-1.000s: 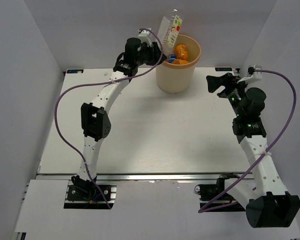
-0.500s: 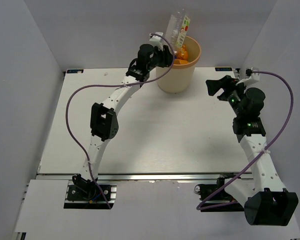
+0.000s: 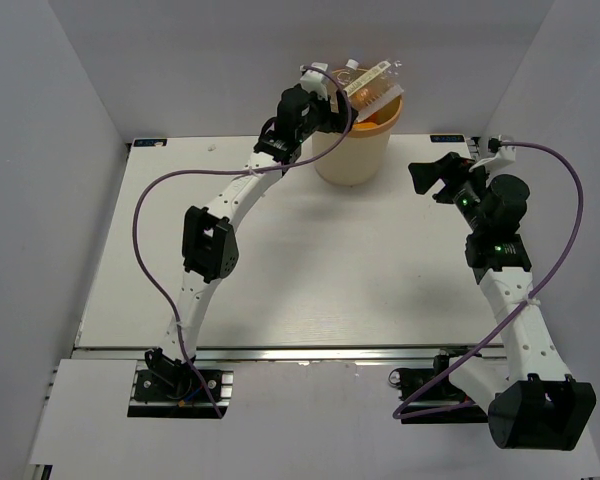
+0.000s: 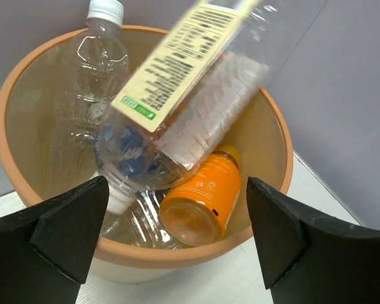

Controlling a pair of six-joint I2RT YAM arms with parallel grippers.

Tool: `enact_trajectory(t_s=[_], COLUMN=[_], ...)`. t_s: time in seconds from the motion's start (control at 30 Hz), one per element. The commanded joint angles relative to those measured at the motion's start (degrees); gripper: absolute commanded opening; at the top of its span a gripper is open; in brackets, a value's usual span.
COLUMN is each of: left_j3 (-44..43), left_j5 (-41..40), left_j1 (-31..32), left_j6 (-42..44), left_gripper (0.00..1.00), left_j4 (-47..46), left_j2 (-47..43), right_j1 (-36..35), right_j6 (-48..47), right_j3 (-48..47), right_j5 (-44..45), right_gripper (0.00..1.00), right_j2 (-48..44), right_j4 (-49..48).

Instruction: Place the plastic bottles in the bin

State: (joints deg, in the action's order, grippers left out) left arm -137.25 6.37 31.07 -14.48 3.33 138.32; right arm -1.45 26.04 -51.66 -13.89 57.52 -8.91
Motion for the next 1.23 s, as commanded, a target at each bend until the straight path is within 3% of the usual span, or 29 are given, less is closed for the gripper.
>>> enact_trajectory(t_s=[0.0, 0.27, 0.37, 0.5, 0.53, 0.6, 0.63, 0.77, 0.87, 1.03, 1.2], left_j3=[-2.14, -2.06, 2.93, 20.66, 30.54, 42.09, 54.77, 80.91, 90.02, 92.42, 92.08], left_j5=[-0.66, -8.46, -13.04, -12.0, -12.17, -14.09, -16.11, -25.78, -27.99, -29.13, -30.63], left_j1=[-0.05, -0.13, -0.57, -5.12, -6.27, -8.91, -9.44, -10.67, -11.29, -11.47, -11.47], left_j6=[-0.19, 1.38, 1.56, -5.18, -6.34, -9.93, -11.08, -16.27, -18.83, -19.36, -19.09], left_gripper=[0.98, 0.98, 0.98, 0.98, 0.98, 0.98, 0.98, 0.98, 0.98, 0.98, 0.98], left_j4=[-1.31, 2.72, 4.39, 3.7, 3.35, 2.12, 1.33, -2.19, -1.22, 0.8, 1.67], left_j2=[-3.41, -9.55, -16.57, -30.27, -36.83, -44.07, -51.85, -69.47, -78.52, -84.7, -84.01], right_j1=[0.57, 0.75, 0.75, 0.75, 0.75, 0.75, 0.75, 0.84, 0.75, 0.75, 0.75], right_j6=[-0.38, -1.08, -1.78, -2.49, -2.75, -3.28, -3.19, -1.96, -2.75, -2.23, -2.57], right_j3=[-0.2, -1.25, -1.34, -0.2, 0.15, 1.73, 2.35, 7.78, 8.85, 10.43, 11.32], right_j5=[-0.79, 0.27, 0.97, 3.42, 3.87, 5.35, 5.97, 10.02, 11.77, 13.54, 13.1], right_gripper=[0.89, 0.89, 0.89, 0.89, 0.89, 0.89, 0.89, 0.89, 0.89, 0.89, 0.89], right_j2=[-0.56, -0.48, -0.39, -1.18, -1.35, -1.88, -2.23, -3.81, -4.25, -5.04, -5.05], right_j4=[-1.02, -0.06, 0.56, 1.26, 1.61, 1.96, 1.96, 1.09, 0.82, 0.47, -0.85])
